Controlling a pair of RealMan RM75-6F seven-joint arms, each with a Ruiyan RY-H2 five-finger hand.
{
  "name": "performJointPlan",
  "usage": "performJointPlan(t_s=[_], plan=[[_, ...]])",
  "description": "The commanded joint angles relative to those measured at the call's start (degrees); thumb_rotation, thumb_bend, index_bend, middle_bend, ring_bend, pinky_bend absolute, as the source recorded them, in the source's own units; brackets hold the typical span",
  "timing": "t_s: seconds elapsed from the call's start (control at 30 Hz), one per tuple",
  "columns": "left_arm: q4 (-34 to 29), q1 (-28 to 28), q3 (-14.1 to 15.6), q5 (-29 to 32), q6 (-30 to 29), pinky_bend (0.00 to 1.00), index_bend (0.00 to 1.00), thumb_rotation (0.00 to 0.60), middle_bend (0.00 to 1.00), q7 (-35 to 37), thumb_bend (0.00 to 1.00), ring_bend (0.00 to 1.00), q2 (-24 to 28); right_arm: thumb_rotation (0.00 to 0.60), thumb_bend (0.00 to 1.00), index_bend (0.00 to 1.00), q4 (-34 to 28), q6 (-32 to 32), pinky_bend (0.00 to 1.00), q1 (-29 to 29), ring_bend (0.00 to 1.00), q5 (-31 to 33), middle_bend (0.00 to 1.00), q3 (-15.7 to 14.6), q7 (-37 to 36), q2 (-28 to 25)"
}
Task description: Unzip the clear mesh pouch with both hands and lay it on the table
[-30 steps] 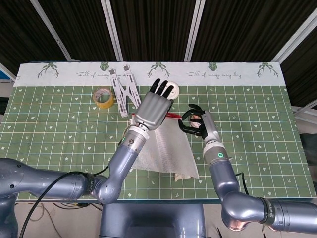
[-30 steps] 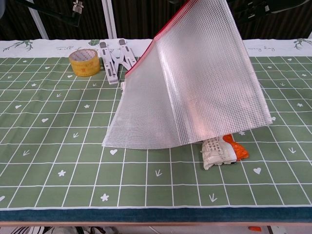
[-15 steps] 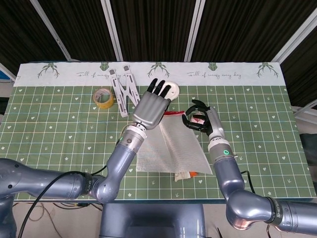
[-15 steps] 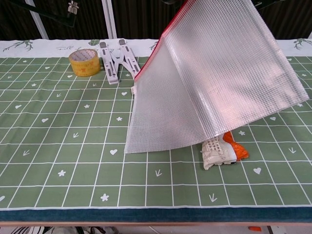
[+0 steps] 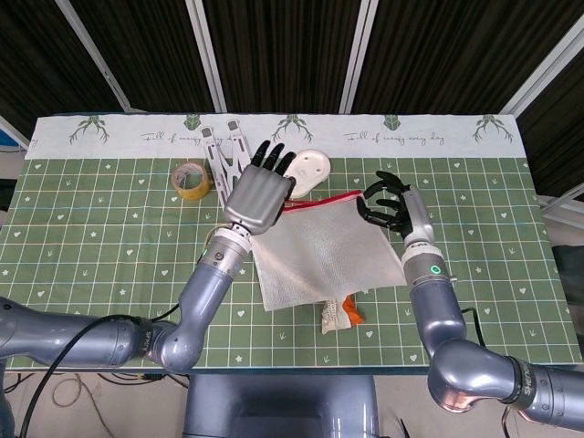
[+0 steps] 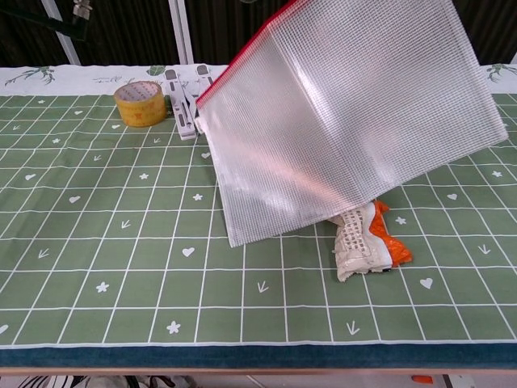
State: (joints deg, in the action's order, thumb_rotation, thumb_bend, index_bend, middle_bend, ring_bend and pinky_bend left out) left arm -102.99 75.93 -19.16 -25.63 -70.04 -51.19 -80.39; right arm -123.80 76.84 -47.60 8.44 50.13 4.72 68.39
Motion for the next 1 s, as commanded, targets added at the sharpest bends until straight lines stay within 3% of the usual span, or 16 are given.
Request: performJointPlan(t_s=[0.03, 0.57, 1.0], plan=[[-1.56, -1.61, 0.48, -0.81, -0.56, 0.00, 0.60, 0.600, 0.13, 1.09, 0.42, 0.00, 1.86, 0.600, 0.55, 0.68, 0.80, -0.79, 0.21, 0.87, 0.00, 0.03, 0.16, -0.31, 0.09, -1.06], [-10.16, -10.87, 4.38, -7.63, -1.36, 0.00, 0.60, 0.600, 0.13, 7.22, 0.42, 0.00, 12.12, 0.600, 0.55, 0.68, 3.15, -4.16, 0.21, 3.39, 0.00, -1.51, 0.16, -2.78, -0.85, -3.95], [-11.97, -16.02, 6.09, -11.65, -0.61, 0.00, 0.60, 0.600, 0.13, 11.13, 0.42, 0.00, 17.66, 0.600, 0.55, 0.68, 4.24, -5.01, 0.21, 4.03, 0.00, -1.85, 0.16, -3.53, -1.60, -5.64]])
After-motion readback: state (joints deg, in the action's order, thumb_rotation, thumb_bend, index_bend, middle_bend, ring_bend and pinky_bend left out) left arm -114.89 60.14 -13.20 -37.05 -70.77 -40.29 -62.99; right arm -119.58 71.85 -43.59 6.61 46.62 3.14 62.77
